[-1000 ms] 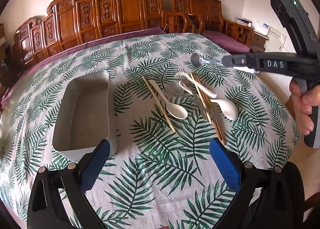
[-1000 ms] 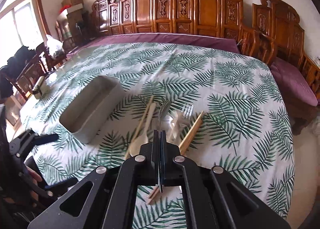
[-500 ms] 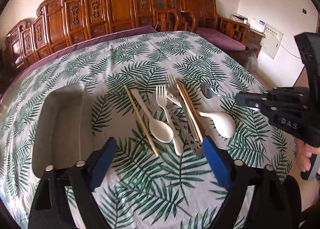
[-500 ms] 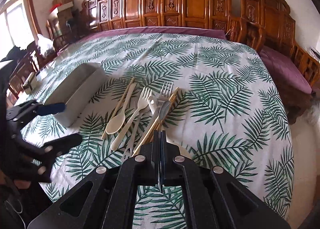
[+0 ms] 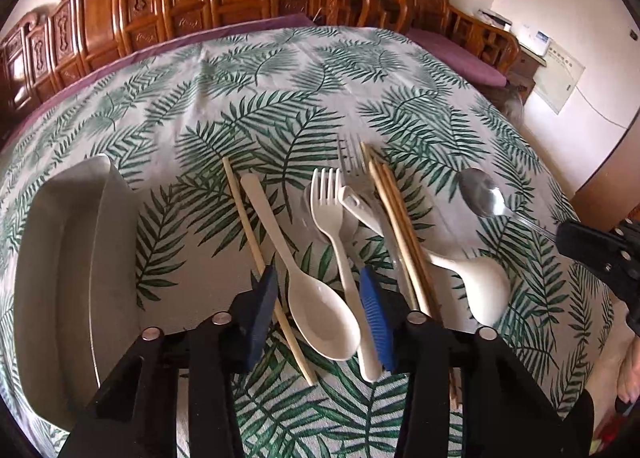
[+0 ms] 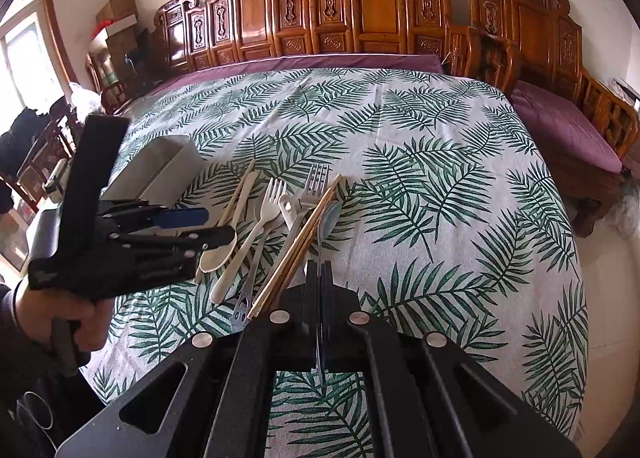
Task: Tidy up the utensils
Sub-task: 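Grasp the white plastic spoon with the left tool while the right tool holds the metal spoon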
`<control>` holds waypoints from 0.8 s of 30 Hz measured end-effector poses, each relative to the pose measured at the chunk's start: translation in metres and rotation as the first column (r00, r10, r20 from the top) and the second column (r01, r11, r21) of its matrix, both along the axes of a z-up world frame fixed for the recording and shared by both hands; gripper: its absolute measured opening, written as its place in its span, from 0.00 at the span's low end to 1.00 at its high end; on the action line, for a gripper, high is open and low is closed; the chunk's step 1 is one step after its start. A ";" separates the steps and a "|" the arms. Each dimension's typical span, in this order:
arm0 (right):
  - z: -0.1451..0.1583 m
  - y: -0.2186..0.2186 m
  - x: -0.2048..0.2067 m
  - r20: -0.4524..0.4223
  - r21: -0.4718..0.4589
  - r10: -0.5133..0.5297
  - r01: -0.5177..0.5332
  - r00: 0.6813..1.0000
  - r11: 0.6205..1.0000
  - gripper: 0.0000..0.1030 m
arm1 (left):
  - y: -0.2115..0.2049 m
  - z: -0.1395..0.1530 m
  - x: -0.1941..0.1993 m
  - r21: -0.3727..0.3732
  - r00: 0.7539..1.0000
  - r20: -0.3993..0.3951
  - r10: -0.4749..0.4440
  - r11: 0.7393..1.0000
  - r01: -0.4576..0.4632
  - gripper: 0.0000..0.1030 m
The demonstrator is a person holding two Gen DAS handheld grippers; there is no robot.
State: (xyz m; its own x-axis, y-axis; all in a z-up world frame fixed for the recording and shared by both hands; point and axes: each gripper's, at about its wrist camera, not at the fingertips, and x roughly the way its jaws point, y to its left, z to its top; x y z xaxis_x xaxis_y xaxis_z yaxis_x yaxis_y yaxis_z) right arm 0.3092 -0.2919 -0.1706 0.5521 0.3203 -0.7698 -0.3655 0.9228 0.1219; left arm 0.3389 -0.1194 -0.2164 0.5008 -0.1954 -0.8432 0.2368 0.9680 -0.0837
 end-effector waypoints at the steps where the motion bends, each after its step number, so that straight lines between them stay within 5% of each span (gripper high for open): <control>1: 0.000 0.000 0.000 0.000 -0.003 0.001 -0.001 1.000 1.000 0.02 | 0.001 -0.003 0.003 -0.002 1.000 -0.009 0.005 1.000 -0.005 0.35; 17: 0.004 -0.001 -0.002 0.006 0.013 -0.004 0.004 1.000 1.000 0.02 | -0.004 -0.025 0.029 0.051 0.995 -0.095 0.043 0.998 -0.038 0.24; 21: 0.002 0.000 -0.001 0.000 0.010 -0.002 0.002 1.000 1.000 0.02 | -0.005 -0.026 0.028 0.095 0.996 -0.070 0.047 0.995 -0.040 0.07; 24: 0.000 -0.001 -0.001 -0.003 0.006 -0.004 0.004 1.000 1.000 0.02 | -0.006 -0.025 0.024 0.109 0.998 -0.056 0.033 0.994 -0.027 0.06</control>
State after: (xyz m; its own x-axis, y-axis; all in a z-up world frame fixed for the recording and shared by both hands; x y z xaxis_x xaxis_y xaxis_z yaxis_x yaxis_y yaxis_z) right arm 0.3081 -0.2927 -0.1707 0.5513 0.3229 -0.7693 -0.3611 0.9236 0.1289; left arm 0.3633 -0.1253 -0.2416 0.4549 -0.0873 -0.8862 0.2056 0.9786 0.0091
